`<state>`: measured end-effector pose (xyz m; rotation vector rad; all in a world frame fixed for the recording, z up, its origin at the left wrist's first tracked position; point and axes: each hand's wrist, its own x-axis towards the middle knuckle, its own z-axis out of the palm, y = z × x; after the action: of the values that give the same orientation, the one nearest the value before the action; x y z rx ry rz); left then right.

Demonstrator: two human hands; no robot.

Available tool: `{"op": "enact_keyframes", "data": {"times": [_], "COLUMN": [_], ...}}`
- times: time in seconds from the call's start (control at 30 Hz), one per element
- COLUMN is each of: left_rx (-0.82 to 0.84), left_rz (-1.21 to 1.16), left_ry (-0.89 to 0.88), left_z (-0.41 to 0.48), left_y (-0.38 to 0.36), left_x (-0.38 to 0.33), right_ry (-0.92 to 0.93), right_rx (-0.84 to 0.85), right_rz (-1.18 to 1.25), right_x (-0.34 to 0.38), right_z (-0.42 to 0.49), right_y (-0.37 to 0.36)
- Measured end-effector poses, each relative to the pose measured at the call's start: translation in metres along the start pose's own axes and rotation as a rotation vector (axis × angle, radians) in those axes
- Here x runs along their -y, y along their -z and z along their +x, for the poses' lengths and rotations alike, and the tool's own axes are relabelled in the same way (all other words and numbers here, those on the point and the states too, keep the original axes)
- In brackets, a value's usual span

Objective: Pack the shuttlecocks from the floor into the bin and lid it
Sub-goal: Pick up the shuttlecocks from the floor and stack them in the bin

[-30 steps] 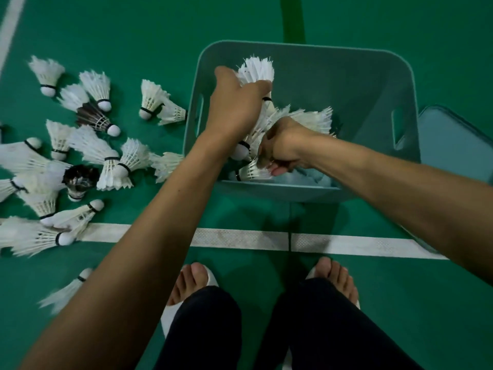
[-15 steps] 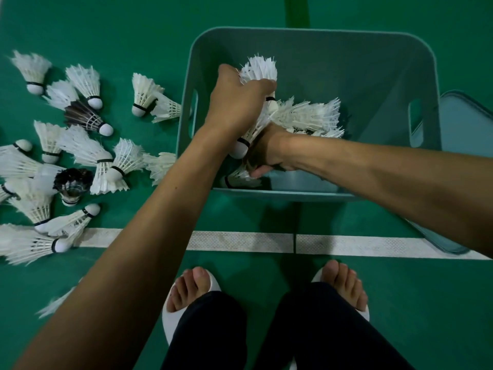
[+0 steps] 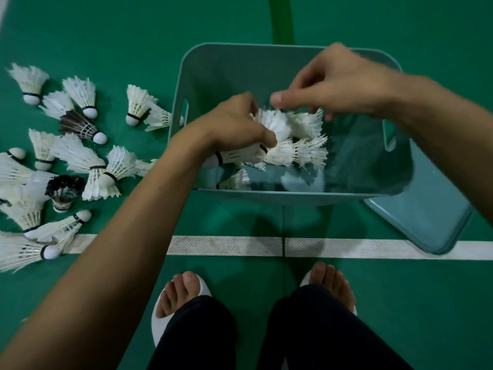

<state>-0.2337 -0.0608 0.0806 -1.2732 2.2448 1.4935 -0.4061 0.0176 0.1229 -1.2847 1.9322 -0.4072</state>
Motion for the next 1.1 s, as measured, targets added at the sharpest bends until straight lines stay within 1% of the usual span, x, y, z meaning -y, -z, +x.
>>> {"op": "enact_keyframes", "data": {"times": [0.07, 0.1, 0.17, 0.23, 0.3, 0.37, 0.47, 0.57, 0.67, 0.73, 0.8, 0.9, 0.97, 1.03, 1.1], "left_rx": [0.073, 0.096, 0.126, 0.124, 0.077, -0.008, -0.155, -0.234, -0.272, -0.295, -0.312, -0.319, -0.313, -0.319, -0.329], "left_rz": [0.030, 0.049, 0.097, 0.109, 0.069, 0.052, 0.038, 0.007, 0.006, 0.020, 0.036, 0.053, 0.055, 0.055, 0.055], "left_ry": [-0.042, -0.063, -0.086, -0.085, -0.073, -0.049, -0.007, 0.042, 0.063, 0.063, 0.074, 0.095, 0.098, 0.099, 0.097], "left_z": [-0.001, -0.002, -0.004, -0.006, -0.006, -0.004, 0.005, 0.014, 0.016, 0.016, 0.017, 0.021, 0.023, 0.024, 0.025], "left_y": [-0.005, -0.007, -0.009, -0.008, -0.003, 0.001, 0.001, -0.001, -0.001, -0.002, -0.003, -0.004, -0.004, -0.004, -0.004], "left_x": [0.001, 0.001, 0.003, 0.008, 0.014, 0.018, 0.022, 0.023, 0.027, 0.029, 0.030, 0.030, 0.031, 0.033, 0.034], "right_ry": [0.041, 0.030, -0.057, -0.202, -0.343, -0.422, -0.464, -0.489, -0.495, -0.529, -0.573, -0.646, -0.709, -0.754, -0.794], "right_rx": [0.037, 0.039, 0.047, 0.105, 0.141, 0.135, 0.183, 0.191, 0.126, 0.140, 0.198, 0.357, 0.425, 0.416, 0.345], "right_rz": [-0.008, 0.008, 0.079, 0.209, 0.302, 0.256, 0.200, 0.189, 0.151, 0.181, 0.233, 0.273, 0.343, 0.407, 0.491], "right_x": [-0.004, -0.008, -0.017, -0.025, -0.030, -0.033, -0.031, -0.024, -0.020, -0.018, -0.015, -0.010, -0.009, -0.008, -0.004], "right_z": [0.000, 0.001, 0.004, 0.005, 0.006, 0.006, 0.007, 0.011, 0.019, 0.024, 0.029, 0.036, 0.040, 0.045, 0.047], "right_y": [-0.018, -0.024, -0.030, -0.032, -0.035, -0.042, -0.061, -0.084, -0.101, -0.106, -0.111, -0.124, -0.136, -0.143, -0.143]}}
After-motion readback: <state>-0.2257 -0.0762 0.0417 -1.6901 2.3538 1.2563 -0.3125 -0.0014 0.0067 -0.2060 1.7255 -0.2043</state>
